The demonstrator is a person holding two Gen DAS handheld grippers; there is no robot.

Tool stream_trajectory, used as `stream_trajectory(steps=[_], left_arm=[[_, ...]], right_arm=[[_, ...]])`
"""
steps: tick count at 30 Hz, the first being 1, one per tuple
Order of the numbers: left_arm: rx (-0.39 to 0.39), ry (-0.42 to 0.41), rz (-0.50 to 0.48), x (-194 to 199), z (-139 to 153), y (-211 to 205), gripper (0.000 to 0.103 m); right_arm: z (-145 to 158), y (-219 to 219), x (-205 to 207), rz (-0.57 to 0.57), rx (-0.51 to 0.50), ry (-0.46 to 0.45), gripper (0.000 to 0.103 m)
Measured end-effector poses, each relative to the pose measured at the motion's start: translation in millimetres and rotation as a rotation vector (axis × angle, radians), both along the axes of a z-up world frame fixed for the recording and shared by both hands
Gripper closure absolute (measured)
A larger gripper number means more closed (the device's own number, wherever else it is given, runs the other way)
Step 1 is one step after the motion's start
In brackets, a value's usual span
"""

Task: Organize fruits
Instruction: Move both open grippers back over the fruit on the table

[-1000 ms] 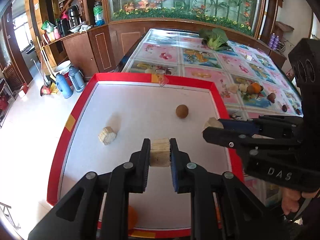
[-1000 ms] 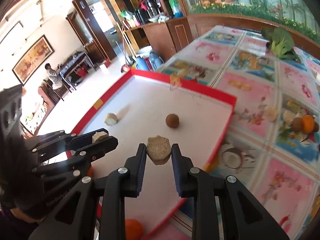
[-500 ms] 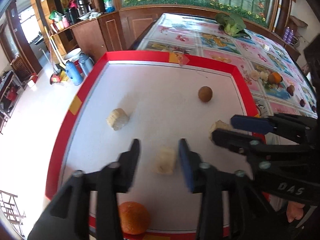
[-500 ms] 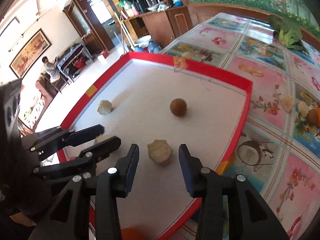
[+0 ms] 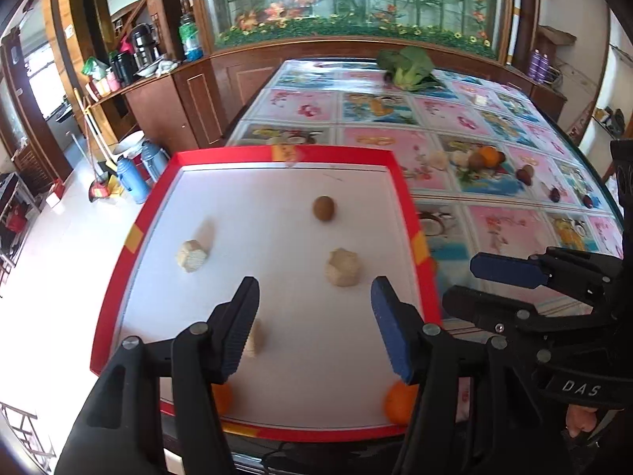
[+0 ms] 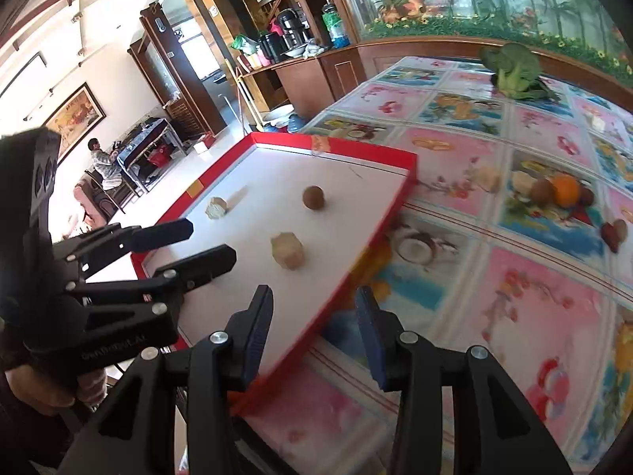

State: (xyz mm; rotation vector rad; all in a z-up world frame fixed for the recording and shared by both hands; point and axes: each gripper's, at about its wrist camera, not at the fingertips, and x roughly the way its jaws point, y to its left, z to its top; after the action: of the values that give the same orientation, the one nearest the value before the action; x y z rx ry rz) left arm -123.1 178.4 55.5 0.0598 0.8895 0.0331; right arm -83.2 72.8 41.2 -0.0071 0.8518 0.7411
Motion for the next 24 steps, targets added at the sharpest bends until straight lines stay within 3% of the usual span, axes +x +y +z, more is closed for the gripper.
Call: stream_trajectory(steps=[5, 12, 19, 24], left_arm=[[0.0, 0.002, -0.089, -3.8, 6.0, -39.0, 0.042], [-0.001, 0.011, -0.233, 1.5, 17.2, -96.1, 0.041], [-0.054, 0.041, -0.376, 22.2, 24.1, -152.3, 0.041], [-0.096, 0.06, -0.462, 46.2, 19.3, -199.1, 0.041]], right_arm=[[-1.8, -49.7, -9.4, -0.083, -0.01, -0.007, 0.06], [0.0, -158.5, -15.6, -0.303, -0.019, -0.017, 0.06], [2.0, -274.9, -13.1, -0.562, -0.011, -0.01, 0.06], [2.1, -324.1, 7.3, -0.669, -0.01, -0.002, 0.06]])
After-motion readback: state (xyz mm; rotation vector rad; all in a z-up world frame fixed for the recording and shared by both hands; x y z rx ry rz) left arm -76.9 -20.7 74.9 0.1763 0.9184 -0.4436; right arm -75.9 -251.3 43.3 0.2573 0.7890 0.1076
